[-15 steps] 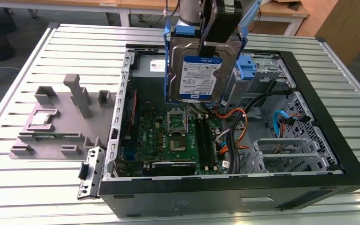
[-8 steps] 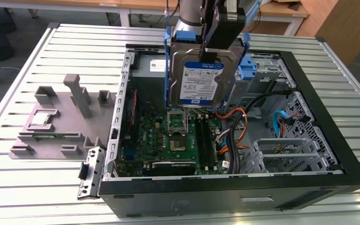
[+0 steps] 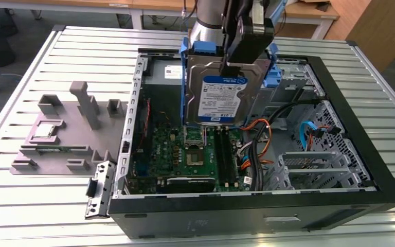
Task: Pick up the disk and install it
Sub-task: 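Pick up the disk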
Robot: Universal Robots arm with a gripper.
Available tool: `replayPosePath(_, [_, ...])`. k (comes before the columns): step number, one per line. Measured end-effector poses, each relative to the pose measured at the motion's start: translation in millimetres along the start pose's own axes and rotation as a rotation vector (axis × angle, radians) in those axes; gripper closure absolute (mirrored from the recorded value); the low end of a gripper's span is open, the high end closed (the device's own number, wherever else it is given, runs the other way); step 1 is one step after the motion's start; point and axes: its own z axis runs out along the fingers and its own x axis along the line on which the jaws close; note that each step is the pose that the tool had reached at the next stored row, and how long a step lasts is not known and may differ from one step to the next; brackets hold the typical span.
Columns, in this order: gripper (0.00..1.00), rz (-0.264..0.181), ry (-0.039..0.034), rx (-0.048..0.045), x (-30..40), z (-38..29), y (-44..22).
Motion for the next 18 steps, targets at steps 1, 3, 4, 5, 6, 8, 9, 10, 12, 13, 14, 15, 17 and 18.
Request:
replayPosePath(1, [0.65, 0.0, 0.0, 0.0, 1.7, 0.1, -0.1])
replayPosePath(3, [0.65, 0.0, 0.0001, -0.0001, 4.6, 0.2, -0.3])
replayPosePath(4, [0.65, 0.0, 0.0001, 0.0, 5.5, 0.3, -0.3])
replayPosePath(5, [0.65, 0.0, 0.0001, 0.0, 5.9, 0.4, -0.3])
replayPosePath(6, [0.65, 0.0, 0.0, 0.0, 6.0, 0.5, -0.3])
replayPosePath(8, [0.65, 0.0, 0.0006, 0.0, 6.1, 0.6, -0.6])
replayPosePath(9, [0.65, 0.0, 0.001, 0.0, 6.1, 0.6, -1.0])
replayPosePath(10, [0.65, 0.0, 0.0015, 0.0001, 6.0, 0.7, -1.7])
replayPosePath(12, [0.65, 0.0, 0.0026, 0.0001, 5.9, 0.7, -4.6])
replayPosePath(13, [0.65, 0.0, 0.0032, 0.0001, 5.8, 0.7, -6.9])
replayPosePath(14, [0.65, 0.0, 0.0036, 0.0001, 5.7, 0.7, -9.3])
replayPosePath(15, [0.65, 0.0, 0.0041, 0.0001, 5.6, 0.7, -12.2])
replayPosePath(17, [0.65, 0.0, 0.0048, 0.0001, 5.3, 0.8, -19.4])
replayPosePath(18, [0.65, 0.0, 0.0053, 0.0, 5.2, 0.7, -23.2])
